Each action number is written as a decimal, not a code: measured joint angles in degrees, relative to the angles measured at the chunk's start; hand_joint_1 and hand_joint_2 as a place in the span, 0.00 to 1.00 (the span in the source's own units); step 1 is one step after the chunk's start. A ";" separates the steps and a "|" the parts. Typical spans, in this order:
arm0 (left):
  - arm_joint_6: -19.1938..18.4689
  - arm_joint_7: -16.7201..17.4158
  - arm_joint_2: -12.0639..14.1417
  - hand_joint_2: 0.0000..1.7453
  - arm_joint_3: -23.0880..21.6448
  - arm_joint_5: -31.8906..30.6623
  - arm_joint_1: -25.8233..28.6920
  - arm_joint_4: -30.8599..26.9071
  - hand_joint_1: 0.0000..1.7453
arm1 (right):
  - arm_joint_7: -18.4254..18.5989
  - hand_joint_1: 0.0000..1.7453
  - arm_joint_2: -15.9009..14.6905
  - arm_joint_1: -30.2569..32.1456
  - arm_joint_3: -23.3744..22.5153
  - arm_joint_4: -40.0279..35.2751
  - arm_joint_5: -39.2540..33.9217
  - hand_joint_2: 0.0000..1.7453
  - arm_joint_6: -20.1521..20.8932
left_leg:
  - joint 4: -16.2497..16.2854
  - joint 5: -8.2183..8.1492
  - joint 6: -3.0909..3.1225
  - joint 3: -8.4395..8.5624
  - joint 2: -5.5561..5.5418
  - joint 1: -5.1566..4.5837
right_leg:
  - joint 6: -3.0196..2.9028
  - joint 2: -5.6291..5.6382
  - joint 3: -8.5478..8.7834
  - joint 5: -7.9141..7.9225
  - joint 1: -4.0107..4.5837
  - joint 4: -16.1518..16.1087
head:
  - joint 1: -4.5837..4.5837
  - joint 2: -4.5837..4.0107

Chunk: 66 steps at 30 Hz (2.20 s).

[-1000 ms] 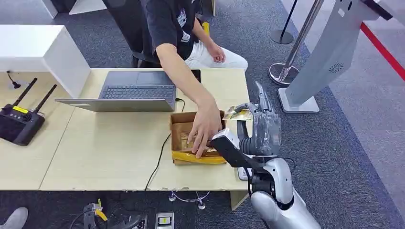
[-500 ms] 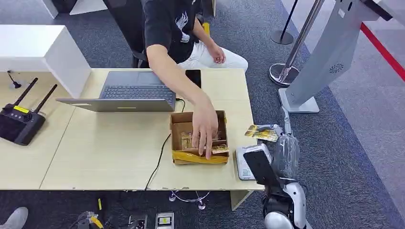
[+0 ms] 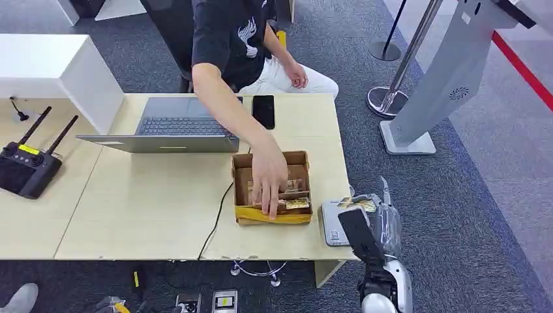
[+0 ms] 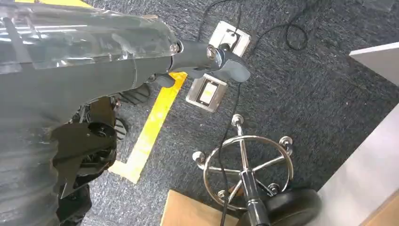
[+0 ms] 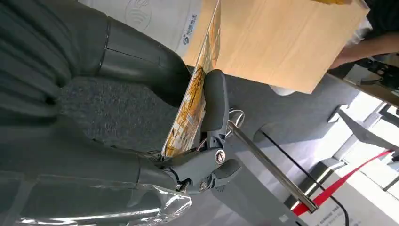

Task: Pass the card to the sensor for recognition and then transmit it.

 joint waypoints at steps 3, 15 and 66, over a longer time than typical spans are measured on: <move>0.13 -0.04 0.13 1.00 0.00 0.18 0.05 -0.33 0.00 | 0.02 1.00 0.00 -0.06 0.00 1.07 -0.35 1.00 -0.04 | 0.00 0.00 0.00 0.00 0.00 0.00 | 0.00 0.00 0.01 0.00 0.00 0.00 | 0.00 0.00; 1.75 -0.63 0.87 1.00 -0.09 2.67 0.62 -1.75 0.00 | -1.60 1.00 0.04 -2.25 2.10 10.08 -9.53 1.00 -0.44 | 0.00 0.00 0.00 0.00 0.00 0.00 | 0.00 0.00 0.01 0.00 0.00 0.00 | 0.02 0.00; -3.21 2.27 -0.13 1.00 -4.06 -0.09 -6.14 -0.04 0.00 | 10.91 1.00 -2.06 -23.74 7.82 -4.89 12.02 1.00 19.53 | 0.01 0.14 0.01 0.06 0.00 0.00 | -0.01 0.01 0.09 0.13 0.00 0.03 | 0.02 0.00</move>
